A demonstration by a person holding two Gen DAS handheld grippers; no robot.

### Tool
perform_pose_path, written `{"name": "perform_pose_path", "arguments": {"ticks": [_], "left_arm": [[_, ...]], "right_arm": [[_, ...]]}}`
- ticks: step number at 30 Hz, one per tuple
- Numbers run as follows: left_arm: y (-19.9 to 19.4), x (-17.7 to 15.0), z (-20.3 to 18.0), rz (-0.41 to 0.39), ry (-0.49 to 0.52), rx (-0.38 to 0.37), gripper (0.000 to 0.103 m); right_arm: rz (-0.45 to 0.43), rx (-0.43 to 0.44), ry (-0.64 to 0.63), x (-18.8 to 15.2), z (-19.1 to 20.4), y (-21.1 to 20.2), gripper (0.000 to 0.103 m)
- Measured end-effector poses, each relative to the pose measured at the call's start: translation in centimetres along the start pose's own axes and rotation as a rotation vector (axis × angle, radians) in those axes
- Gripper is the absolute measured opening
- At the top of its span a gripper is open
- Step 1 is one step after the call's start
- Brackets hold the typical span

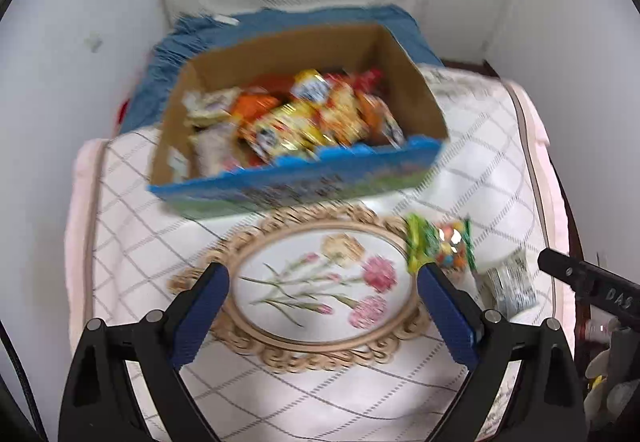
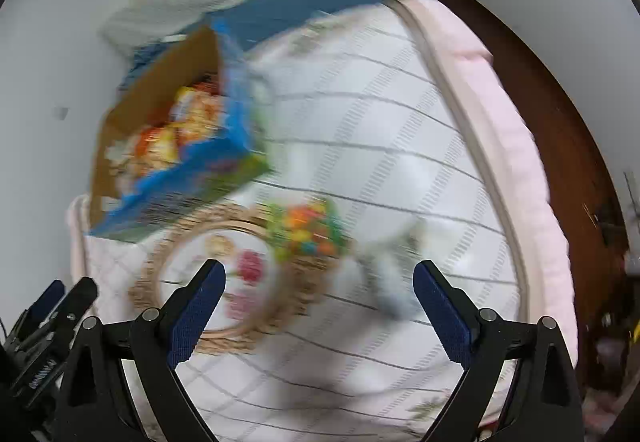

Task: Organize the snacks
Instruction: 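Grasp the watermelon gum bag with the left tool while the right tool grasps the white Miz bag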

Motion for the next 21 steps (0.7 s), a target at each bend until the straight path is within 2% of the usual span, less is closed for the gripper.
{"name": "perform_pose_path", "arguments": {"ticks": [6,13,15,18,21], "left_arm": [[4.2,-0.7,-5.0,0.071,0.128,0.01,0.096],[8.6,-0.4,-9.6,0.11,0.359,-0.001,0.096],[9.7,-0.3,-10.8,0.114,0.445,-0.005,0.096],[11.2,-0.1,-12.9,0.102,0.603,-0.014,0.096],[12.7,-0.4,-15.1,0.12,0.748,-0.038,0.096]], "right_arm": [[0.138,-0.12,-0.099,-1.9,-4.1,5.5,0.097],[0.262,-0.137,-0.132,-3.6,-5.9,11.4,0.097],[0.27,-0.149,-0.162,-4.0,-6.2,12.3,0.096],[0.257,-0.155,-0.18,-4.1,-7.0,12.4,0.08],[0.252,-0.113,-0.134,-3.7,-8.3,11.9,0.073]]}}
Point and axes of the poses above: each gripper's, at about its wrist camera, not at the fingertips, and y roughly the way its jaws point, z to its left, x to its top, the point moved 9 cm from there along y, roughly the way its jaws point, and after that the axes turned 1 degree about -z, right-handed, at the moved point
